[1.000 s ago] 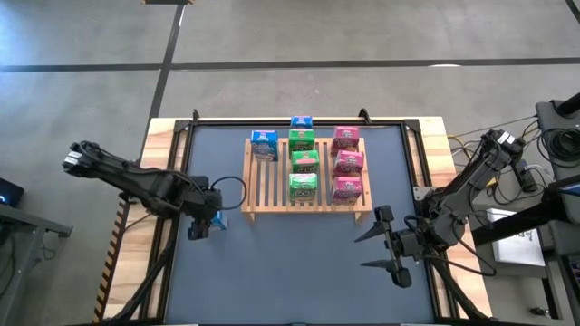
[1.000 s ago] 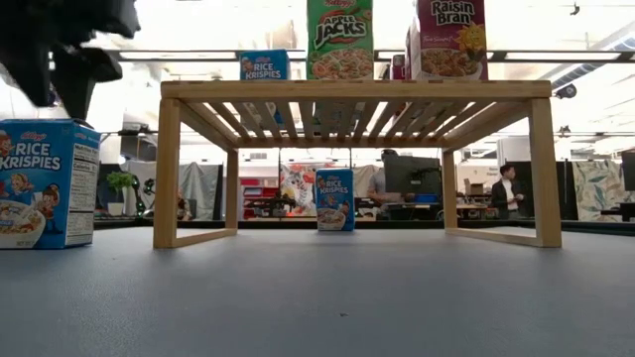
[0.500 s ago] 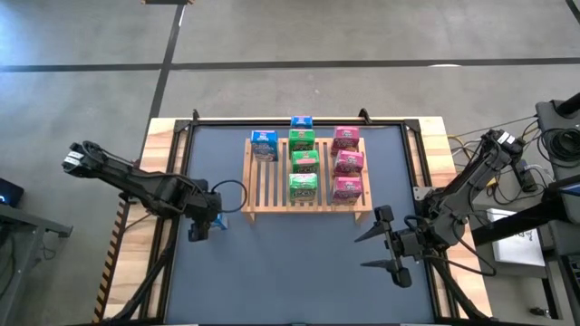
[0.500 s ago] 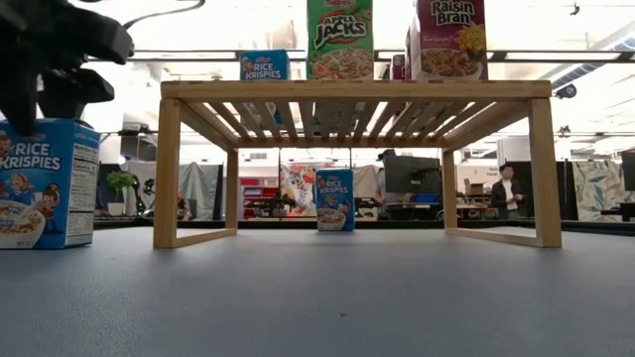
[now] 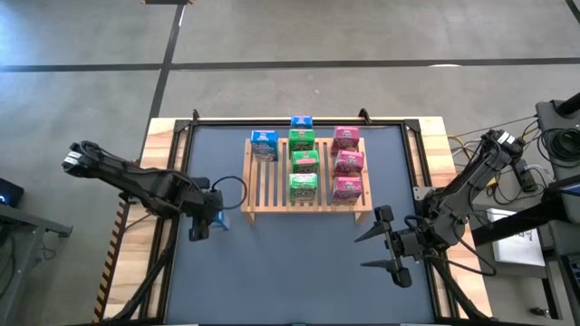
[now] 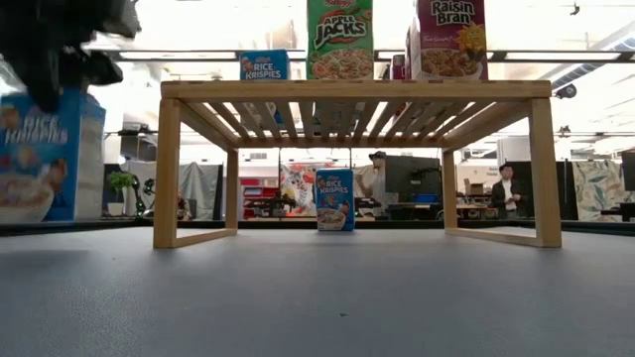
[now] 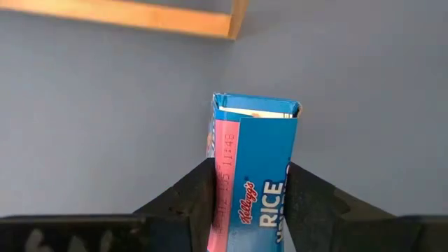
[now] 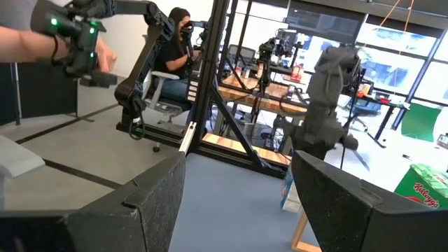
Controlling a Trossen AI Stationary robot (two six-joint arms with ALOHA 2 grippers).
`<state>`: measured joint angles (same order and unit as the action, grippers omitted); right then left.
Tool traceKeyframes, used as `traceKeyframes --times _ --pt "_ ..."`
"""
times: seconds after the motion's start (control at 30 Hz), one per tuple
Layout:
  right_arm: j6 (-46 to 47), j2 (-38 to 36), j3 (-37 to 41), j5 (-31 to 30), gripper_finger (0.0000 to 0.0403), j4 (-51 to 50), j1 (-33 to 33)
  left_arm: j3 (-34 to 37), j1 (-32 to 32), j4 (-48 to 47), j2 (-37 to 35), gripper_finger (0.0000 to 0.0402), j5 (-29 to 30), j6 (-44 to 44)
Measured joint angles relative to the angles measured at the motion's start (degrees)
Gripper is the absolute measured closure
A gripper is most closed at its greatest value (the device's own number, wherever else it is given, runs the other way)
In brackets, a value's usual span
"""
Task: Stack cereal on shelf
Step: Put the bottom blue cereal box on the shelf aligned with the other blue cereal box
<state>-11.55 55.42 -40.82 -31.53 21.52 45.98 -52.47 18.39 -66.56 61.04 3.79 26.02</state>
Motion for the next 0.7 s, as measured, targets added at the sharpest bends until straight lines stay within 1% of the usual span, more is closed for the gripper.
traceKeyframes --times 0.13,0.23,0.4,0.53,0.7 --pt "0.0 0.0 0.0 0.0 0.0152 0.0 0.0 -6.9 0.0 -4.2 0.0 0.0274 0.3 -0.1" --pt "0.0 0.0 0.0 0.0 0.0152 0.0 0.0 -13.1 0.0 -7.4 0.0 0.0272 2.2 -0.6" --pt "0.0 0.0 0.0 0.0 0.0152 0.0 0.0 -24.9 -2.3 -10.3 0.7 0.0268 4.3 -6.4" --pt "-0.3 0.0 0.0 0.0 0.0152 0.1 0.0 -34.1 -5.9 -13.2 3.8 0.0266 4.9 -11.3" --pt "0.1 0.0 0.0 0.0 0.0152 0.2 0.0 -43.5 -10.3 -15.8 9.5 0.0266 4.8 -18.7"
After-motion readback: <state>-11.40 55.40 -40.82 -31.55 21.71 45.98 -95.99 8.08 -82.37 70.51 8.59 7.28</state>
